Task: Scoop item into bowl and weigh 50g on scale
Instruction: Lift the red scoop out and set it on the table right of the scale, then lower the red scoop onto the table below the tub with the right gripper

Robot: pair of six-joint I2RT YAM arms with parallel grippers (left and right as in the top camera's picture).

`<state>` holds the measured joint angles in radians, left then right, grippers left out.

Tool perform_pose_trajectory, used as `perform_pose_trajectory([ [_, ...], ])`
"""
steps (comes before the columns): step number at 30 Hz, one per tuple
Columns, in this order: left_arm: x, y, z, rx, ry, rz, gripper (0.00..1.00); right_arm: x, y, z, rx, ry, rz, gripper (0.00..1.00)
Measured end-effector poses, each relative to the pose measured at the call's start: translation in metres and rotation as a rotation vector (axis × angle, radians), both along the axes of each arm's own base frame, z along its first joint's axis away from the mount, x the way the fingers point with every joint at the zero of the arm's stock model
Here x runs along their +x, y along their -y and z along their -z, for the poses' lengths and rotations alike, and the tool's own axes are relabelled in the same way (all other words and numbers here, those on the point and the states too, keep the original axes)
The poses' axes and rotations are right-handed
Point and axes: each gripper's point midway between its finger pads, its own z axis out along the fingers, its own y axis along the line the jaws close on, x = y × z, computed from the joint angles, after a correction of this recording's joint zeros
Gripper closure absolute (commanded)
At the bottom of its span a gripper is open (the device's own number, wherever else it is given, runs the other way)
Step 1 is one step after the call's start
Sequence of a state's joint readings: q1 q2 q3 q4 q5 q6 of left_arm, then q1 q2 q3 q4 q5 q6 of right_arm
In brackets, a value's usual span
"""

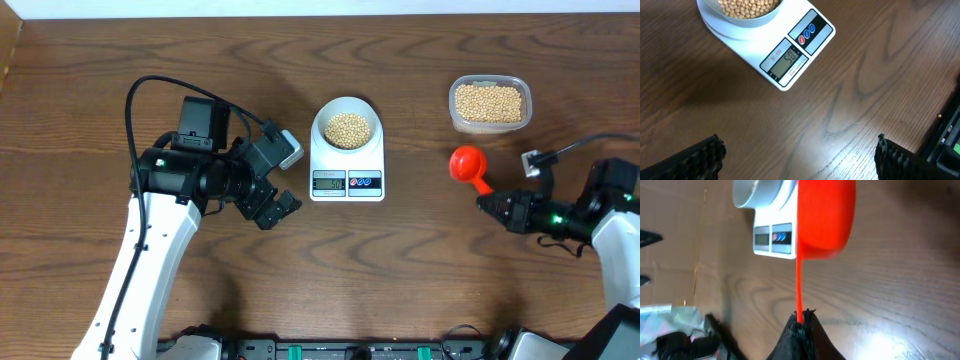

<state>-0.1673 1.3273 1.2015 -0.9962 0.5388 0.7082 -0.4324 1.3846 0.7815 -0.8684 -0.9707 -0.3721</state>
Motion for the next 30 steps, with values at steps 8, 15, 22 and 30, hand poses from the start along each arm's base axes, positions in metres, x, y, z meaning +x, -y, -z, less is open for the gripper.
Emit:
perform_pose_trajectory([
  [8, 0.000, 0.000, 0.000, 0.000, 0.000, 0.000, 0.02, -0.008, -0.002, 0.035, 0.037, -0.080, 0.095, 0.99],
  [15, 0.000, 0.000, 0.000, 0.000, 0.000, 0.000, 0.02, -0.009, -0.002, 0.043, 0.058, -0.123, 0.141, 0.99],
  [22, 0.000, 0.000, 0.000, 0.000, 0.000, 0.000, 0.02, -0.010, -0.003, 0.044, 0.067, -0.140, 0.151, 0.99],
  [30, 0.000, 0.000, 0.000, 0.000, 0.000, 0.000, 0.02, -0.015, -0.005, 0.048, 0.073, -0.157, 0.152, 0.99],
])
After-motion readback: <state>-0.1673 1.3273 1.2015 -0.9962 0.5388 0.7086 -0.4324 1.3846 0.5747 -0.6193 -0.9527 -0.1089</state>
